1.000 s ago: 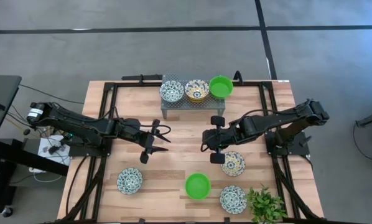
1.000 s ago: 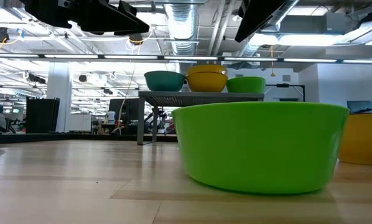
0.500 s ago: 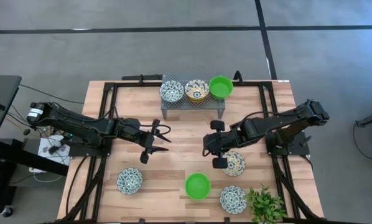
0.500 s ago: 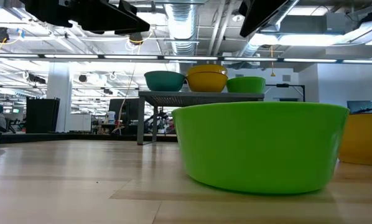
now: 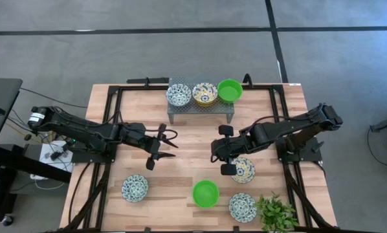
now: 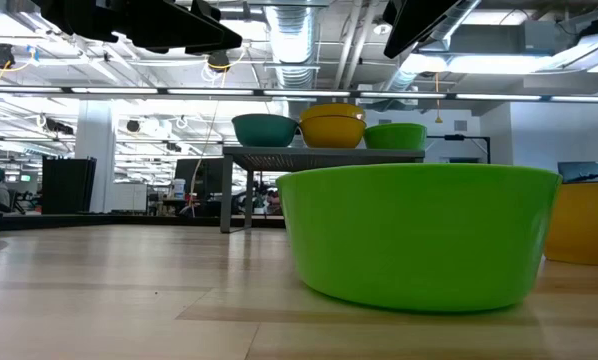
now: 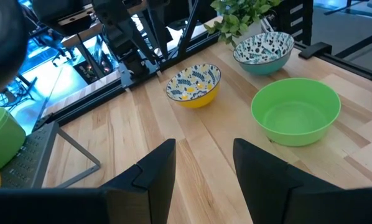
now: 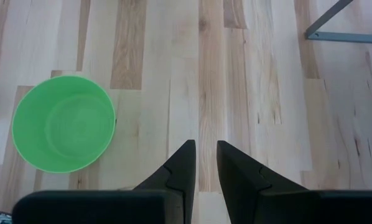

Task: Pick & Place Mini bowls
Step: Stack the yellow patterned bowl on the yellow patterned bowl on the shelf, then stack the blue patterned bowl on the blue patterned bowl on the shelf

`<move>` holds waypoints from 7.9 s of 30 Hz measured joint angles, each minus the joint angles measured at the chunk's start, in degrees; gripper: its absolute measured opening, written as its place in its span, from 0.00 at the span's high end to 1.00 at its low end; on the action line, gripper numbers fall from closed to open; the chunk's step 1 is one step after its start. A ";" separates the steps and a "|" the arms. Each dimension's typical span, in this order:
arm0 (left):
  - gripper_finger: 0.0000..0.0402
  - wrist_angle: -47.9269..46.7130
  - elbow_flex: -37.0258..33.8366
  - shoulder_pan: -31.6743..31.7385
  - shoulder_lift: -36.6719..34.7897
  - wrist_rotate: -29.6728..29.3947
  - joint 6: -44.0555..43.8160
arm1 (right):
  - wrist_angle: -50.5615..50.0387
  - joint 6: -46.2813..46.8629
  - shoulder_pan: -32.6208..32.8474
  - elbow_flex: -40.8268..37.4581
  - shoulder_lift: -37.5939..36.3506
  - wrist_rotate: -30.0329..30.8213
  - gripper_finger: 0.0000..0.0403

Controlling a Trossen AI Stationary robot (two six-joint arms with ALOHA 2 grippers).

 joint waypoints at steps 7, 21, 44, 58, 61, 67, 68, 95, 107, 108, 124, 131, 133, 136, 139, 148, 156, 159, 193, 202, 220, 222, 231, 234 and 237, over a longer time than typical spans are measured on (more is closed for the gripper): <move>0.59 0.13 0.00 0.00 0.00 0.00 0.00 | -0.02 0.00 0.00 0.00 0.00 0.00 0.85; 0.59 0.51 0.00 0.00 0.00 0.00 0.00 | -3.65 1.51 0.76 0.02 0.00 -2.97 0.85; 0.59 0.93 -0.02 0.02 -0.01 0.00 0.00 | -5.21 12.02 2.44 -6.01 -0.04 -5.52 0.85; 0.59 1.28 -0.02 0.00 -0.02 0.00 0.00 | -10.29 14.41 2.14 -6.13 1.80 -5.87 0.74; 0.59 2.68 -0.11 0.01 -0.02 0.00 0.00 | -11.23 14.15 1.76 -6.07 4.09 -5.93 0.67; 0.59 4.12 -0.09 0.02 -0.59 0.00 0.00 | -16.54 13.38 1.27 -6.12 9.07 -5.75 0.58; 0.59 3.85 -0.09 0.02 -0.71 0.00 0.00 | -17.01 13.29 1.29 -6.12 9.53 -5.77 0.57; 0.56 4.36 -0.02 -0.20 -0.79 -9.37 -12.57 | -15.14 5.16 -6.43 -13.55 7.98 -13.51 0.64; 0.65 4.34 0.00 -0.20 -0.79 -19.69 -12.57 | -10.24 1.86 -9.54 -13.44 10.32 -21.35 0.71; 0.65 4.34 0.00 -0.20 -0.79 -19.69 -12.57 | -10.33 1.84 -9.37 -13.51 10.64 -21.55 0.71; 0.71 3.77 0.02 -0.20 -1.84 -22.32 -13.16 | -9.36 -3.12 -8.83 -13.31 12.53 -21.40 0.97; 0.75 3.65 0.02 -0.20 -3.30 -24.46 -13.64 | -9.14 -4.04 -8.88 -10.57 8.32 -19.43 0.98; 0.76 3.73 0.02 -0.20 -3.45 -24.46 -13.64 | -9.06 -5.82 -9.07 -9.03 6.62 -16.82 0.98; 0.76 3.69 0.02 -0.20 -3.69 -24.45 -13.66 | -7.64 -6.01 -9.14 -6.33 4.42 -11.00 0.97; 0.76 3.66 0.02 -0.20 -3.69 -24.44 -13.66 | -3.67 -7.12 -9.15 -3.84 1.78 -3.34 0.98; 0.76 3.71 0.02 -0.20 -3.69 -24.44 -13.66 | 1.94 -3.40 -16.70 5.60 -1.62 11.02 0.98; 0.76 3.69 0.02 -0.20 -3.67 -24.44 -13.66 | 0.95 -7.25 -27.26 15.92 -0.63 10.53 0.99; 0.76 3.69 0.02 -0.20 -3.67 -24.43 -13.66 | 0.56 -7.54 -32.34 18.53 0.11 8.12 0.99; 0.76 3.70 0.00 -0.20 -3.63 -24.41 -13.66 | -2.14 -13.71 -49.69 19.26 11.15 -13.20 0.89; 0.76 3.71 0.00 -0.20 -3.63 -24.41 -13.66 | -1.94 -14.41 -49.96 19.26 11.17 -13.77 0.86; 0.70 3.22 0.00 -0.20 -3.63 -24.39 -14.12 | -14.29 -14.73 -37.92 27.39 10.45 -13.24 0.86; 0.65 3.20 0.00 -0.35 -3.63 -24.41 -14.14 | -14.53 -14.73 -35.06 27.34 10.54 -13.20 0.86; 0.51 3.20 0.00 -2.47 -3.63 -24.25 -19.17 | -17.08 -14.82 -21.64 27.32 10.32 -13.09 0.86; 0.51 2.89 -0.04 -3.32 -4.30 -24.30 -20.89 | -22.21 -14.84 -18.09 27.29 9.77 -10.68 0.86; 0.52 0.62 -0.04 -4.02 -6.06 -24.37 -24.80 | -25.94 -12.96 -15.38 24.42 7.75 -3.03 0.87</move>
